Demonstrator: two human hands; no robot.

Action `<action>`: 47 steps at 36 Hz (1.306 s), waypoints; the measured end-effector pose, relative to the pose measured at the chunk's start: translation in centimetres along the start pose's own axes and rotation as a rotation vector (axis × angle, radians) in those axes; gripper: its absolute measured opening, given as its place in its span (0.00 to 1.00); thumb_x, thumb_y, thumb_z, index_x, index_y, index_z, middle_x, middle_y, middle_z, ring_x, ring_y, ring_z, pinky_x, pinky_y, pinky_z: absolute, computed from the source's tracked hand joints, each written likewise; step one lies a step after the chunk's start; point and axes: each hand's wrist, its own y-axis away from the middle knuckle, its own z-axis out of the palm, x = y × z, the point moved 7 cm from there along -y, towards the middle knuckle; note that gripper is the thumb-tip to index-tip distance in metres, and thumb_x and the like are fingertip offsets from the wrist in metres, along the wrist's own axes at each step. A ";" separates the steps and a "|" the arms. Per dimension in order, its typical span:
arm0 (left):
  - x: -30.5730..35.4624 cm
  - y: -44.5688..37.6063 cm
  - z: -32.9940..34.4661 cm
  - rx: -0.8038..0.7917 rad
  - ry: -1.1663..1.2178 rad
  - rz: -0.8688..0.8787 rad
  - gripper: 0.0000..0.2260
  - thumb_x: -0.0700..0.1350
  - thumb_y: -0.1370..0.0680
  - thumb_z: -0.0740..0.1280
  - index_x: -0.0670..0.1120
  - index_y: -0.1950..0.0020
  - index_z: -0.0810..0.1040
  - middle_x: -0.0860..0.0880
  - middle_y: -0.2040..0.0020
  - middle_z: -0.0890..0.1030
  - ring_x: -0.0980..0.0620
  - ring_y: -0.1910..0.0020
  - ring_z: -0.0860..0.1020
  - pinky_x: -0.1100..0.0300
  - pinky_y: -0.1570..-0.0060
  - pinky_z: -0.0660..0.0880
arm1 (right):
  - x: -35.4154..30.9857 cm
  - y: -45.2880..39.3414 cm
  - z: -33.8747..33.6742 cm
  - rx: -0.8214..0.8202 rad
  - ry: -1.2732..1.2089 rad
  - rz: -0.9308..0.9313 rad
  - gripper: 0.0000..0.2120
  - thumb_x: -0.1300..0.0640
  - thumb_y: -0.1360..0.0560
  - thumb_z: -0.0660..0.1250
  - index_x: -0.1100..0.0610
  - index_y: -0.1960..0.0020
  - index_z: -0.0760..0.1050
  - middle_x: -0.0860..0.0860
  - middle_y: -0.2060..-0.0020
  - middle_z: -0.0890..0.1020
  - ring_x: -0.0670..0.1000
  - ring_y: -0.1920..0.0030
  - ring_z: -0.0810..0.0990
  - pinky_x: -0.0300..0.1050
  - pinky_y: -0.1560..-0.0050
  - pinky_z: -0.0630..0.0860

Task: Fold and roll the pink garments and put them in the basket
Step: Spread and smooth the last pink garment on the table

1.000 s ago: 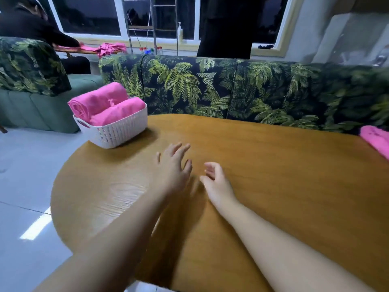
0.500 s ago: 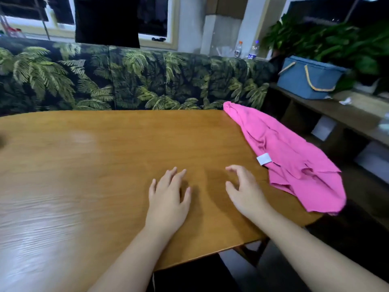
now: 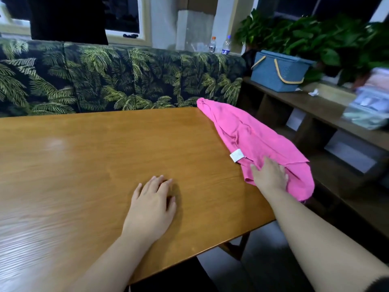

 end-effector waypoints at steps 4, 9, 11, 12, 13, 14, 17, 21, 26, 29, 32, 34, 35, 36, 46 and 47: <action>-0.2 -0.2 0.1 0.000 0.012 0.002 0.22 0.54 0.19 0.55 0.54 0.24 0.60 0.55 0.24 0.60 0.55 0.24 0.54 0.54 0.25 0.49 | -1.6 -0.5 -0.7 0.112 -0.128 0.002 0.15 0.55 0.19 0.58 0.58 0.35 0.75 0.59 0.41 0.79 0.61 0.40 0.74 0.52 0.42 0.68; -0.1 -0.1 0.0 0.010 0.029 0.001 0.23 0.55 0.19 0.54 0.54 0.24 0.60 0.55 0.24 0.60 0.56 0.25 0.55 0.54 0.25 0.50 | -5.0 1.3 -2.1 0.206 -0.394 -0.137 0.15 0.58 0.19 0.59 0.60 0.35 0.75 0.55 0.41 0.80 0.57 0.40 0.77 0.52 0.41 0.71; -0.1 -0.1 -0.1 0.012 0.050 -0.002 0.23 0.55 0.19 0.55 0.53 0.24 0.59 0.54 0.24 0.59 0.56 0.25 0.56 0.54 0.26 0.50 | -7.3 2.9 -2.0 0.154 -0.459 -0.239 0.15 0.58 0.19 0.59 0.59 0.35 0.75 0.53 0.39 0.79 0.55 0.38 0.76 0.48 0.39 0.69; -0.1 -0.1 -0.1 0.015 0.063 0.001 0.24 0.56 0.19 0.55 0.53 0.23 0.58 0.54 0.24 0.59 0.56 0.25 0.57 0.54 0.26 0.51 | -8.5 4.0 -1.9 0.116 -0.482 -0.305 0.15 0.58 0.19 0.59 0.58 0.35 0.76 0.52 0.39 0.79 0.54 0.38 0.76 0.48 0.38 0.69; -0.1 -0.1 -0.2 0.020 0.080 0.005 0.25 0.58 0.20 0.54 0.53 0.23 0.58 0.54 0.24 0.59 0.56 0.25 0.57 0.53 0.26 0.51 | -9.7 5.2 -1.6 0.071 -0.502 -0.376 0.15 0.58 0.19 0.60 0.57 0.35 0.76 0.51 0.40 0.80 0.53 0.39 0.76 0.48 0.38 0.70; -0.1 0.0 -0.3 0.029 0.103 0.014 0.28 0.62 0.22 0.52 0.54 0.24 0.59 0.55 0.24 0.59 0.56 0.25 0.58 0.53 0.26 0.53 | -10.8 6.6 -1.4 0.017 -0.523 -0.445 0.14 0.57 0.19 0.60 0.56 0.36 0.77 0.50 0.41 0.80 0.51 0.41 0.77 0.48 0.39 0.72; 0.2 0.2 -0.7 0.057 0.186 0.087 0.33 0.69 0.28 0.47 0.55 0.28 0.65 0.58 0.28 0.65 0.57 0.29 0.64 0.53 0.30 0.60 | -13.4 10.8 -1.1 -0.144 -0.501 -0.632 0.15 0.52 0.18 0.58 0.53 0.35 0.76 0.48 0.41 0.81 0.48 0.42 0.78 0.44 0.40 0.73; 1.1 0.7 -0.8 0.090 0.254 0.254 0.31 0.72 0.28 0.55 0.53 0.36 0.73 0.60 0.37 0.71 0.59 0.37 0.70 0.52 0.37 0.68 | -14.6 13.7 -4.7 0.070 -0.520 -0.803 0.19 0.45 0.24 0.57 0.53 0.45 0.81 0.47 0.49 0.83 0.50 0.48 0.78 0.41 0.44 0.71; 2.2 1.0 -0.1 -0.025 0.285 0.330 0.46 0.81 0.37 0.53 0.57 0.26 0.62 0.63 0.29 0.59 0.59 0.27 0.57 0.53 0.29 0.58 | -12.7 9.6 -2.4 -0.122 -0.138 -0.466 0.30 0.34 0.27 0.61 0.42 0.28 0.62 0.50 0.27 0.63 0.57 0.28 0.59 0.59 0.29 0.60; 2.6 0.7 1.0 -0.109 0.115 0.349 0.50 0.83 0.42 0.47 0.61 0.24 0.54 0.62 0.26 0.55 0.59 0.25 0.47 0.51 0.27 0.50 | -11.2 8.9 1.2 -0.365 -0.149 -0.371 0.33 0.35 0.28 0.63 0.40 0.26 0.57 0.53 0.26 0.61 0.61 0.29 0.64 0.62 0.31 0.63; 2.9 0.3 1.3 -0.004 0.117 0.395 0.32 0.73 0.34 0.57 0.58 0.35 0.71 0.55 0.38 0.73 0.56 0.34 0.61 0.43 0.34 0.63 | -11.5 9.2 2.0 -0.261 -0.027 -0.473 0.18 0.50 0.23 0.62 0.51 0.34 0.69 0.55 0.38 0.74 0.60 0.39 0.74 0.54 0.41 0.72; 2.8 -0.2 1.4 0.090 0.150 0.435 0.18 0.62 0.31 0.60 0.54 0.49 0.80 0.55 0.53 0.73 0.54 0.46 0.67 0.50 0.44 0.72 | -11.8 9.1 1.3 -0.194 -0.053 -0.473 0.11 0.55 0.21 0.60 0.56 0.42 0.75 0.57 0.45 0.79 0.60 0.44 0.77 0.50 0.50 0.72; 3.0 -0.5 1.4 0.110 0.193 0.467 0.14 0.57 0.31 0.60 0.53 0.53 0.81 0.55 0.56 0.72 0.54 0.50 0.67 0.56 0.46 0.72 | -11.7 8.9 0.9 -0.179 -0.088 -0.459 0.10 0.56 0.20 0.58 0.57 0.44 0.76 0.58 0.47 0.81 0.61 0.46 0.78 0.50 0.52 0.70; 3.1 -0.7 1.2 0.119 0.240 0.493 0.13 0.53 0.30 0.60 0.52 0.55 0.82 0.55 0.58 0.72 0.55 0.54 0.67 0.63 0.48 0.68 | -11.6 8.7 0.3 -0.167 -0.125 -0.444 0.11 0.57 0.19 0.57 0.57 0.43 0.77 0.58 0.47 0.82 0.61 0.46 0.78 0.50 0.53 0.70; -7.4 -1.4 -4.5 0.239 0.026 0.382 0.14 0.49 0.27 0.59 0.50 0.59 0.86 0.51 0.68 0.76 0.47 0.67 0.75 0.57 0.61 0.64 | -8.5 7.3 -3.2 -0.046 -0.194 -0.490 0.29 0.70 0.27 0.55 0.46 0.34 0.76 0.57 0.43 0.80 0.60 0.44 0.78 0.52 0.44 0.74; -9.3 -1.4 -5.3 0.249 -0.042 0.329 0.14 0.48 0.28 0.60 0.50 0.60 0.86 0.49 0.70 0.77 0.45 0.69 0.76 0.54 0.62 0.67 | -8.2 7.2 -2.9 -0.051 -0.185 -0.492 0.29 0.70 0.28 0.56 0.46 0.36 0.77 0.57 0.44 0.80 0.60 0.45 0.78 0.52 0.45 0.75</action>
